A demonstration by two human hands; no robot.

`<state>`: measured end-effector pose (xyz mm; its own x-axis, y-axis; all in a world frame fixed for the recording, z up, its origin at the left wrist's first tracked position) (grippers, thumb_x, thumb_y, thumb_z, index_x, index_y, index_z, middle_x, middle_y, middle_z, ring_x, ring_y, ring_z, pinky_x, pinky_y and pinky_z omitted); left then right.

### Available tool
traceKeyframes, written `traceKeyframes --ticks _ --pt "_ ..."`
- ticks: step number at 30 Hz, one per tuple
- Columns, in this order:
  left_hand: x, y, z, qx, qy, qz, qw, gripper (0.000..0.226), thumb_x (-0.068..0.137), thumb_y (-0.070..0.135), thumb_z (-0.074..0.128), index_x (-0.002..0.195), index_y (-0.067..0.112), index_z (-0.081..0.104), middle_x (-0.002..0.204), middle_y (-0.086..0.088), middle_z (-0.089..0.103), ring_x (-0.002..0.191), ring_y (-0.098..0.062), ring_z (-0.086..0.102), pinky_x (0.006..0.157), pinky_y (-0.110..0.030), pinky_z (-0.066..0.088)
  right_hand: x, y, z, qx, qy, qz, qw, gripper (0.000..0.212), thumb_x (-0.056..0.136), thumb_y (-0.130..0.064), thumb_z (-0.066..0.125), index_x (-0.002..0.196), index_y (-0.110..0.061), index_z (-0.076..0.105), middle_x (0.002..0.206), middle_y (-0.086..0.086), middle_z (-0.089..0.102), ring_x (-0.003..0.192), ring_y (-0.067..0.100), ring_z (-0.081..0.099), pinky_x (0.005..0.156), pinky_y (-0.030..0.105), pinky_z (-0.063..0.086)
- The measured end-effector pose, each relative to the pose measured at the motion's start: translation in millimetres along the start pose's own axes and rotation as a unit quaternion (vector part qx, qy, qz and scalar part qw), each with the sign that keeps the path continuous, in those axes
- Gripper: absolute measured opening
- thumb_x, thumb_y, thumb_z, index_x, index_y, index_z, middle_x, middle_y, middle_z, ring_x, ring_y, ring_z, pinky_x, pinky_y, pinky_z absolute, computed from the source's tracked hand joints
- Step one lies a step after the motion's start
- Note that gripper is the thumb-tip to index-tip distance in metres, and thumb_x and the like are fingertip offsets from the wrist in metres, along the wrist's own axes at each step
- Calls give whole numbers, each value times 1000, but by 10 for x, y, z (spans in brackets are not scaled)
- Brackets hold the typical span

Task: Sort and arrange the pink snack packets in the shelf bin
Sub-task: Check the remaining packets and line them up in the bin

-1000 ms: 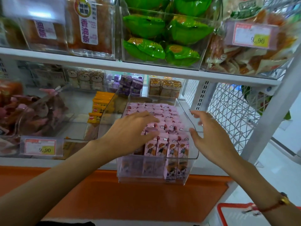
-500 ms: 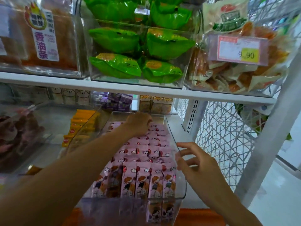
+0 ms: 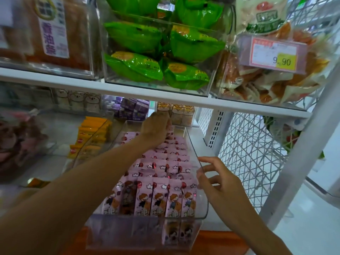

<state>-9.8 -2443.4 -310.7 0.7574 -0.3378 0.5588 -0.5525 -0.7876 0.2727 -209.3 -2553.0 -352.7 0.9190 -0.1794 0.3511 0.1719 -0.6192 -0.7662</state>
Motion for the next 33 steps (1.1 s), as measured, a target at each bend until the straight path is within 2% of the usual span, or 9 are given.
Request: traceKeyframes --ticks 4,6,11,14,17,20,26,30,33 --pt "-91 -74 -264 -142 28 -31 989 16 100 19 42 105 9 54 97 -7 66 89 -26 60 74 -37 49 14 -14 -13 -20 4 2 1000 19 90 -37 54 101 -50 47 94 -19 60 75 -1 65 57 14 46" --pt "-219 -154 -455 -323 58 -87 940 14 99 11 44 94 8 57 89 -3 66 89 -23 56 80 -38 47 19 -36 -23 -37 9 6 999 20 89 -39 55 107 -44 50 95 -19 60 77 -2 64 61 14 47" --pt "-779 -287 -826 -445 82 -195 870 18 100 25 46 113 12 48 104 -17 64 95 -34 64 85 -50 54 -6 -332 -95 -92 65 -24 993 36 89 -37 57 123 -26 50 115 -12 56 101 4 52 89 29 47" --pt "-1191 -228 -1038 -498 95 -199 839 21 99 29 47 110 11 49 95 -7 64 90 -22 66 75 -32 59 -39 -691 6 -79 61 -75 992 42 89 -42 54 127 -26 48 119 -13 52 110 5 49 94 28 43" --pt "-1511 -104 -1159 -543 78 -192 814 21 96 33 51 104 14 52 93 -6 67 84 -14 68 70 -28 59 -90 -944 293 -60 -8 -86 994 60 82 -61 49 134 -32 41 124 -14 48 109 3 50 91 26 45" --pt "-1698 -40 -1179 -595 52 -204 776 19 95 30 53 105 14 55 76 3 72 70 -5 70 55 -16 53 -169 -1025 485 -34 -39 -96 994 53 85 -47 61 133 -31 43 122 -11 55 94 -3 59 77 14 52" --pt "-1803 -105 -1159 -589 29 -190 785 16 97 21 50 110 19 58 92 10 71 82 1 68 60 -14 54 -191 -905 489 45 -28 -53 997 48 79 -39 69 122 -30 51 100 -26 56 82 -20 57 65 1 44" --pt "-1847 -46 -1114 -484 -24 -118 867 30 90 10 56 107 35 56 109 18 60 94 8 60 74 -19 55 -153 -629 485 242 -18 104 965 57 62 -44 74 112 -28 52 101 -3 71 84 5 70 77 26 53" --pt "-1907 148 -1091 -446 -60 -50 892 43 79 15 71 111 37 52 109 20 57 96 7 58 72 -10 51 -161 -583 485 302 -14 132 944 59 57 -43 77 106 -18 55 93 5 74 83 16 72 80 36 54"
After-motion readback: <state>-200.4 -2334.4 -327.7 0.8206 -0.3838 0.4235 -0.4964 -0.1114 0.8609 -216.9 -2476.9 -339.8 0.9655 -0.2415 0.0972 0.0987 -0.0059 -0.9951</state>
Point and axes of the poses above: each hand's wrist, its own x-axis towards the middle knuckle, its own z-axis out of the palm, y = z × x, the point moved 8 cm from there along x, towards the middle knuckle
